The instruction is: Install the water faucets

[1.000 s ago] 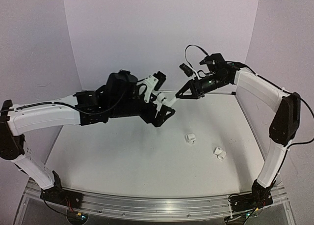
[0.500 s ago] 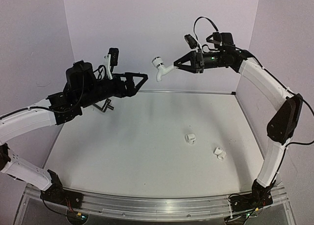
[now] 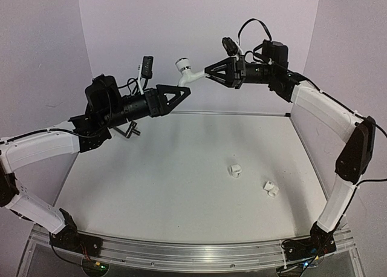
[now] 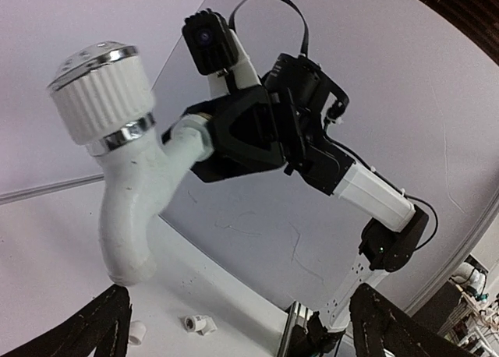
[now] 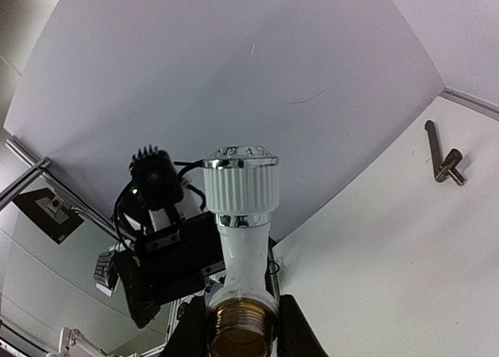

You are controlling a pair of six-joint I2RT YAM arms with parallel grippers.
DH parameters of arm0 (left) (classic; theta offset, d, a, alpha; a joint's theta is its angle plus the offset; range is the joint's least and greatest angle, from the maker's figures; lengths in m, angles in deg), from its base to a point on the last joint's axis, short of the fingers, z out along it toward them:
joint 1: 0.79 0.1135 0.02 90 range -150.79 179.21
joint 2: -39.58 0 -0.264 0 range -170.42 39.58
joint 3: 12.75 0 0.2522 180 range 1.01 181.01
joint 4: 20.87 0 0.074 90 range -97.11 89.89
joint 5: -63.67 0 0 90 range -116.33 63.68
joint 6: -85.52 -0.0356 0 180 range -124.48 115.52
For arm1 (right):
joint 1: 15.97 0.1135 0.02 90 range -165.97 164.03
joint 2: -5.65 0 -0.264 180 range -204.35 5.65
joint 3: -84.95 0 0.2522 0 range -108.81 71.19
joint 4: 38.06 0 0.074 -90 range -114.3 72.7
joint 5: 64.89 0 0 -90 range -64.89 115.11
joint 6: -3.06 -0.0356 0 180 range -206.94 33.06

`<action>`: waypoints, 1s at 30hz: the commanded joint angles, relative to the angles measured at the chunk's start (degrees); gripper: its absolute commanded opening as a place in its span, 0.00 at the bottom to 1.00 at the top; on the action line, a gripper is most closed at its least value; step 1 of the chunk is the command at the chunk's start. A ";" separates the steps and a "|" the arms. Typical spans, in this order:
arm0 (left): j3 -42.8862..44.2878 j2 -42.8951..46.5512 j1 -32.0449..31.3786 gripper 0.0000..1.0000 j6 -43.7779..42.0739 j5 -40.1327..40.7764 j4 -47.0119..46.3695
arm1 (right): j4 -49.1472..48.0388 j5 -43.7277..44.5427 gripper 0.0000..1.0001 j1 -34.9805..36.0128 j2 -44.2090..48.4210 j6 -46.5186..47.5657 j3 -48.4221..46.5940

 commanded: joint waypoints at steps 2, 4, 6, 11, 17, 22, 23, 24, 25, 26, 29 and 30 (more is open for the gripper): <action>0.73 -1.22 1.66 0.93 4.47 -6.80 -8.53 | -5.88 -1.31 0.00 2.18 4.87 -0.65 0.71; 0.22 -2.33 1.68 0.92 5.63 -8.08 -11.95 | -6.10 -1.35 0.00 3.37 4.99 -0.42 0.89; -0.33 -2.76 1.77 0.90 6.34 -7.67 -14.55 | -6.33 -1.64 0.00 4.36 5.03 -0.13 0.84; -0.97 -3.30 1.88 0.78 7.32 -9.14 -19.72 | -6.64 -0.42 0.00 5.39 5.68 0.21 1.50; -2.65 -4.62 1.85 0.57 8.92 -6.73 -26.69 | -8.70 1.72 0.00 6.75 6.56 0.44 4.03; -2.60 -6.18 1.88 0.47 9.91 -5.49 -29.65 | -10.20 3.08 0.00 7.61 6.74 0.15 5.10; -2.58 -6.32 1.88 0.45 10.07 -5.34 -30.15 | -10.61 3.59 0.00 7.68 6.97 0.14 5.61; -2.75 -6.45 1.88 0.41 10.17 -5.23 -30.98 | -11.36 4.11 0.00 7.82 7.36 0.10 6.32; -3.02 -6.59 1.88 0.39 10.33 -4.82 -31.87 | -11.96 4.29 0.00 7.98 7.63 0.10 6.86; -3.26 -6.74 1.88 0.37 10.51 -4.40 -32.69 | -12.47 4.40 0.00 8.13 7.83 0.10 7.34; -3.24 -7.35 1.88 0.33 10.71 -4.29 -33.88 | -13.16 4.70 0.00 8.39 7.97 -0.18 8.23; -3.16 -7.52 1.88 0.31 10.74 -4.35 -34.12 | -13.30 4.68 0.00 8.46 7.98 -0.25 8.53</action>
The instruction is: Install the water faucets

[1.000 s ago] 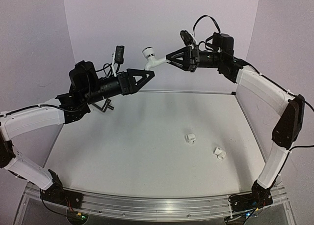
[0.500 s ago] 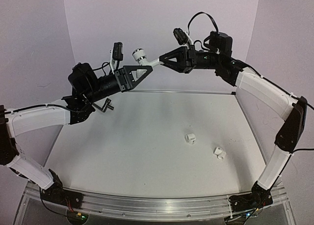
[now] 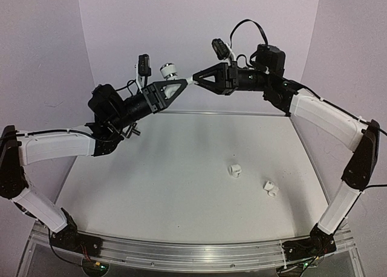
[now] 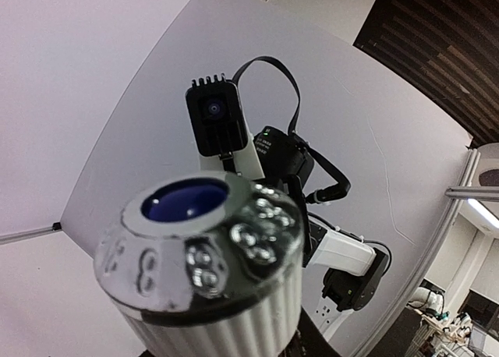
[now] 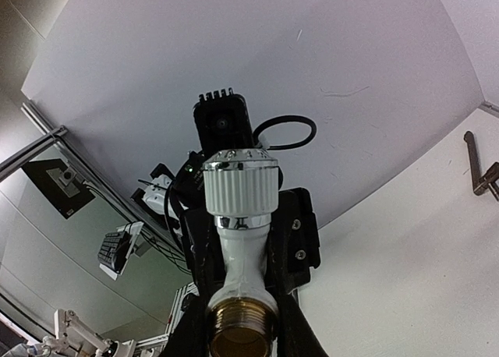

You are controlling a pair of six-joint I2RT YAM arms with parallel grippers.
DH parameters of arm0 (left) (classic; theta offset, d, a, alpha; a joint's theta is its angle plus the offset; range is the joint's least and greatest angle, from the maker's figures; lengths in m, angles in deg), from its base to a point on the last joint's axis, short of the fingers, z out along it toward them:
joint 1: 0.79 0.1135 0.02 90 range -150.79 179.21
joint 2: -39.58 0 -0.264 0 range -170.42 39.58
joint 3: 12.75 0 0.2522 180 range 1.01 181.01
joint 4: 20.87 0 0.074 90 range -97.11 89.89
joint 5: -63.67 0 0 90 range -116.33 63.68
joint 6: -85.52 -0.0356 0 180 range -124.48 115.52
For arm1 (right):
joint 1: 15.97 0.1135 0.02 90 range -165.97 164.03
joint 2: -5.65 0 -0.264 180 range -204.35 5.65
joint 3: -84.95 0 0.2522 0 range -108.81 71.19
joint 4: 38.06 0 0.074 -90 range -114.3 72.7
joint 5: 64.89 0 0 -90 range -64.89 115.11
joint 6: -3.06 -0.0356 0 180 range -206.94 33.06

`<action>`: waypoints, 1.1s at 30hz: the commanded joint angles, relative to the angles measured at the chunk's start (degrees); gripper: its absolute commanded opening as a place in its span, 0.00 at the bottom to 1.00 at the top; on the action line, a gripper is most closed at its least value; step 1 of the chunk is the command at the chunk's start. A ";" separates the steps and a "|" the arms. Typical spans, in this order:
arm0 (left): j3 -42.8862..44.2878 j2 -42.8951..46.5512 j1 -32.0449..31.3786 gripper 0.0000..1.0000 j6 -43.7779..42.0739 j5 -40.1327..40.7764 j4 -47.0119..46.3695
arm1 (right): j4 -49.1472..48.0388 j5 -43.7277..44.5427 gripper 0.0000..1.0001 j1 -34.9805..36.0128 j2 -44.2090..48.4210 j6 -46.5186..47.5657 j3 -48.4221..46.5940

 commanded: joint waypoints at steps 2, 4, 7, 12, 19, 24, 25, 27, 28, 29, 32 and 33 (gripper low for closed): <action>0.48 -0.73 -0.04 0.28 0.49 0.59 -6.60 | -5.35 1.37 0.00 0.58 3.00 -0.35 1.19; 0.54 -0.92 -0.04 0.22 0.37 0.48 -6.58 | -5.49 1.29 0.00 0.68 3.06 -0.33 1.69; 0.39 -0.60 -0.06 0.14 0.03 0.48 -6.03 | -5.59 1.27 0.00 0.71 3.18 0.02 2.54; -0.62 2.29 -0.05 0.00 -2.68 1.44 0.02 | -4.58 1.08 0.43 0.38 3.59 2.33 3.54; -3.64 9.13 0.04 0.00 -7.12 5.48 14.43 | 12.57 4.89 0.98 -9.47 4.60 19.36 3.49; -3.59 10.83 0.22 0.00 -8.38 6.17 25.03 | 27.34 11.78 0.98 -16.61 3.36 36.82 4.11; -3.33 10.79 0.22 0.00 -8.10 6.54 26.54 | 30.87 14.02 0.98 -17.43 2.14 40.36 3.54; -3.28 10.88 0.22 0.00 -7.55 7.57 29.14 | 41.05 20.35 0.98 -17.67 -1.32 48.91 1.04; -3.86 11.14 0.22 0.00 -7.34 8.30 29.45 | 46.53 22.79 0.98 -17.66 -3.56 51.50 0.03; -4.43 11.40 0.22 0.00 -7.08 9.02 29.52 | 50.61 25.95 0.98 -17.44 -5.24 52.87 -0.84; -5.47 11.97 0.22 0.00 -6.82 10.59 29.51 | 57.26 33.45 0.94 -16.43 -7.49 55.05 1.22; -5.69 11.95 0.22 0.00 -6.78 10.71 29.43 | 57.70 35.97 0.94 -15.88 -7.30 55.52 2.62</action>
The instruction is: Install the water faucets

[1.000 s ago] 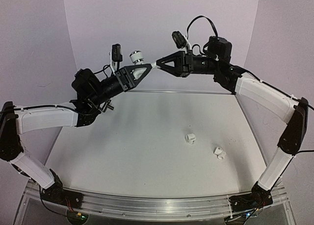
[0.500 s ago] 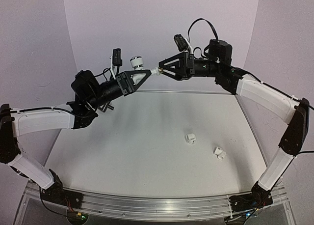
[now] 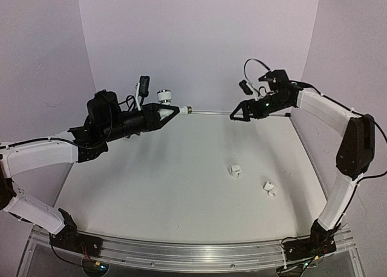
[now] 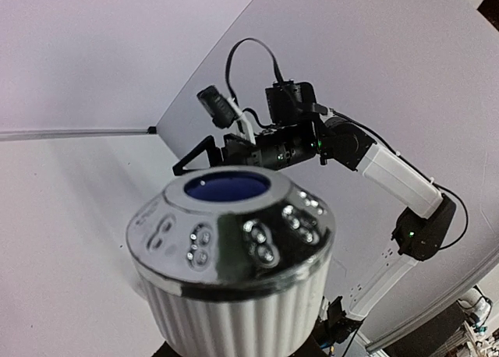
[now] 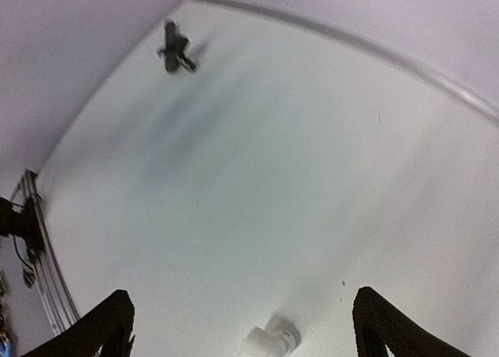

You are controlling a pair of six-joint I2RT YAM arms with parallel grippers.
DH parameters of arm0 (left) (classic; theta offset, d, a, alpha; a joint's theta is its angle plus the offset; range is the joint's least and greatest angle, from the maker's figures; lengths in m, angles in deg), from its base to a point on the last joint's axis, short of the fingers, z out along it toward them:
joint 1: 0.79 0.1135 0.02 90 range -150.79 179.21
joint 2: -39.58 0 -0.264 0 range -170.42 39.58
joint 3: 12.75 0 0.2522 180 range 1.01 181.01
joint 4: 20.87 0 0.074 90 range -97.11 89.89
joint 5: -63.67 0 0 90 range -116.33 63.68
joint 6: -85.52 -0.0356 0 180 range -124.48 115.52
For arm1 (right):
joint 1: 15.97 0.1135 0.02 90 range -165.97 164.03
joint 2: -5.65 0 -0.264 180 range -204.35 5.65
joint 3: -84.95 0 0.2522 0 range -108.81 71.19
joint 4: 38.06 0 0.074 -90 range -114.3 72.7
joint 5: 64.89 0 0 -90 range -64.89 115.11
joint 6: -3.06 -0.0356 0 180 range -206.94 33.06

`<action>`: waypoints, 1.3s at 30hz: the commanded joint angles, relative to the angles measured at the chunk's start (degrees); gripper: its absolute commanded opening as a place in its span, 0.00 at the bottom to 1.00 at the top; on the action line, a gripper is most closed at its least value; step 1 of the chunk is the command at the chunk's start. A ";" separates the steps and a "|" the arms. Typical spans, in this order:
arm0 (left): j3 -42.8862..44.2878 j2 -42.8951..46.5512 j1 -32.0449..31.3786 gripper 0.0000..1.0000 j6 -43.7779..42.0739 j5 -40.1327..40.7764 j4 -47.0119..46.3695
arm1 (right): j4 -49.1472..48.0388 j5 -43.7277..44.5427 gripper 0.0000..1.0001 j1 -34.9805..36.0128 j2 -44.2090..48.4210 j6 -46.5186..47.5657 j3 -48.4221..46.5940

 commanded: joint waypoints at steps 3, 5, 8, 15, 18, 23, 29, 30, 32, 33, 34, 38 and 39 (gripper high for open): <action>-1.00 2.04 0.25 0.00 -0.29 2.98 0.65 | 17.43 19.32 0.93 4.17 -2.31 12.52 4.56; -1.39 1.85 0.25 0.00 -0.37 2.76 0.05 | 20.14 20.06 0.93 5.69 -2.47 17.28 4.86; -1.87 1.73 0.25 0.00 -0.71 2.60 -0.45 | 24.24 20.77 0.95 8.85 -2.78 26.75 3.53; -0.96 2.00 0.25 0.00 -0.27 0.63 1.56 | 25.39 29.67 0.95 15.77 -6.40 44.27 -0.87; -0.70 3.18 0.25 0.00 0.34 0.58 3.36 | 26.15 31.33 0.92 16.81 -8.92 49.26 -1.60; -1.66 6.64 0.23 0.00 0.14 3.37 4.84 | 25.11 34.37 0.89 17.03 -11.16 54.74 -0.41; -2.08 8.40 0.26 0.00 -0.39 4.09 5.78 | 23.01 35.54 0.87 17.27 -13.15 56.76 -0.04; -2.13 8.34 0.25 0.00 -0.37 4.07 5.80 | 22.89 35.57 0.87 17.32 -13.65 57.03 -0.04; -2.17 8.24 0.27 0.00 -0.36 4.14 5.79 | 22.85 35.62 0.86 17.47 -14.69 57.49 0.12; -2.14 8.16 0.28 0.00 -0.36 4.15 5.74 | 22.72 35.82 0.86 17.56 -15.20 57.66 0.38; -2.12 8.06 0.28 0.00 -0.39 4.19 5.65 | 22.46 36.01 0.85 17.67 -15.61 57.85 0.61; -2.13 8.08 0.29 0.00 -0.27 4.15 5.53 | 20.34 37.84 0.82 17.71 -16.79 58.63 2.22; -2.17 8.02 0.28 0.00 -0.24 4.24 5.53 | 19.67 38.47 0.81 17.71 -16.90 58.90 2.75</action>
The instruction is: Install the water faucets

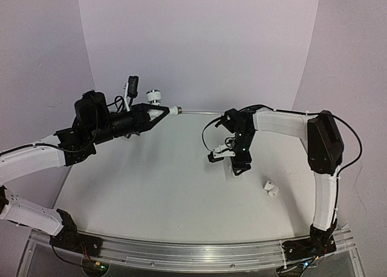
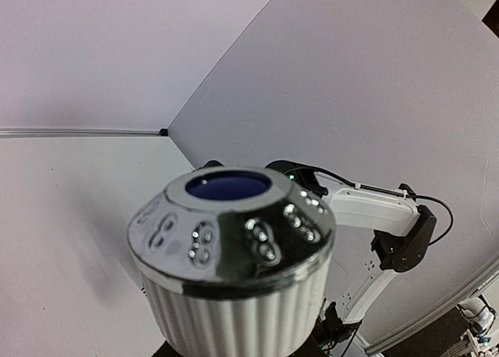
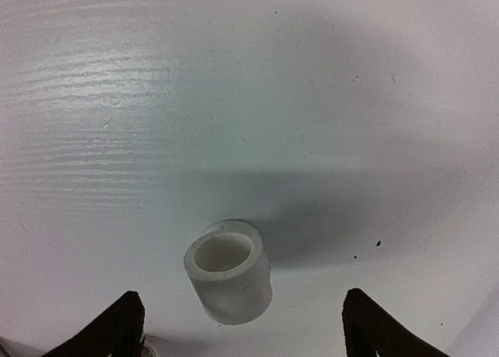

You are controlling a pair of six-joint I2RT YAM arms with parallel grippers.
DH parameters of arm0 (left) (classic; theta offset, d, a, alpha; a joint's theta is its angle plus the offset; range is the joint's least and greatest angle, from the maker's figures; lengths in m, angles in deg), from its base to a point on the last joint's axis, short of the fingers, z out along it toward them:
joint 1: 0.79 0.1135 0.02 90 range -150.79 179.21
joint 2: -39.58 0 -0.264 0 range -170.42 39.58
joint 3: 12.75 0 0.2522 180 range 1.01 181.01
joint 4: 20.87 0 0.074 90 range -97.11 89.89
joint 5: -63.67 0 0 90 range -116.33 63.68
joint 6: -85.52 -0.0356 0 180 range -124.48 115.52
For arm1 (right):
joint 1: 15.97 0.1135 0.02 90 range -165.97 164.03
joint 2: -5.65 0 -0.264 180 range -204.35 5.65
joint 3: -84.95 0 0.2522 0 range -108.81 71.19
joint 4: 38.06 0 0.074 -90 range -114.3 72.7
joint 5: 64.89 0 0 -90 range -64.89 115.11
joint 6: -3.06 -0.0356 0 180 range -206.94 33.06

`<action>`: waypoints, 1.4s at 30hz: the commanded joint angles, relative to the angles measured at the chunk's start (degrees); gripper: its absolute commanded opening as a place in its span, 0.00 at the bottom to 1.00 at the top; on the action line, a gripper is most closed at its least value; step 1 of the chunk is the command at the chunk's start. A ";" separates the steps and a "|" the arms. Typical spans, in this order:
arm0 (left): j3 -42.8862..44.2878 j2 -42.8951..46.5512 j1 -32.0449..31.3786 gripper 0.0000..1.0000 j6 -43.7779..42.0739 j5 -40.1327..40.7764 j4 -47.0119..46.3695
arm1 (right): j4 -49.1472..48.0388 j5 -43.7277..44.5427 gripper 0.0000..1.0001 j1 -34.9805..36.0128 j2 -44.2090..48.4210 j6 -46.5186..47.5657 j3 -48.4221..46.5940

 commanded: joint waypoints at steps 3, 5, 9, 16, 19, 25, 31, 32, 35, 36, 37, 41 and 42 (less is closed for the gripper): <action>0.08 0.59 0.25 0.00 -0.42 0.98 -1.56 | -3.14 3.92 0.76 0.34 -1.99 2.54 3.16; 0.07 0.44 0.27 0.00 -0.46 0.99 -1.61 | -3.51 3.94 0.73 0.38 -2.39 2.57 3.35; 0.09 0.13 0.32 0.00 -0.70 1.11 -1.69 | -4.01 3.87 0.65 0.41 -3.01 2.59 3.32; 0.21 0.31 0.35 0.00 -1.20 1.98 -1.23 | -4.76 3.94 0.57 0.47 -4.20 2.38 3.92; 0.45 0.26 0.31 0.00 -1.30 2.11 -0.81 | -5.03 3.94 0.50 0.42 -4.23 2.38 4.07; 1.50 -0.10 0.33 0.00 -1.46 1.91 0.41 | -4.30 3.68 0.29 0.42 -2.08 1.57 2.10; 2.24 1.63 1.15 0.00 -1.39 -1.22 2.21 | -0.45 -0.36 0.18 0.42 4.53 1.66 -4.58; 2.19 2.13 1.55 0.00 -0.93 -2.07 2.32 | -0.29 -1.83 0.16 0.41 6.09 1.84 -6.01; 2.10 2.67 2.66 0.00 1.15 -6.01 1.69 | -1.13 -7.86 0.12 0.35 11.77 3.29 -9.15; 2.25 2.47 2.99 0.00 2.04 -7.97 1.35 | -2.04 -10.29 0.12 0.34 14.15 3.83 -9.61; 2.45 2.30 3.11 0.00 2.96 -10.00 0.81 | -3.31 -12.22 0.12 0.34 16.36 4.50 -9.65; 2.77 2.00 3.65 0.00 6.29 -17.36 -2.56 | -10.13 -16.81 0.11 0.42 25.20 7.60 -7.24; 2.91 2.24 3.74 0.00 6.82 -18.58 -3.02 | -11.51 -17.41 0.11 0.42 26.98 8.21 -6.61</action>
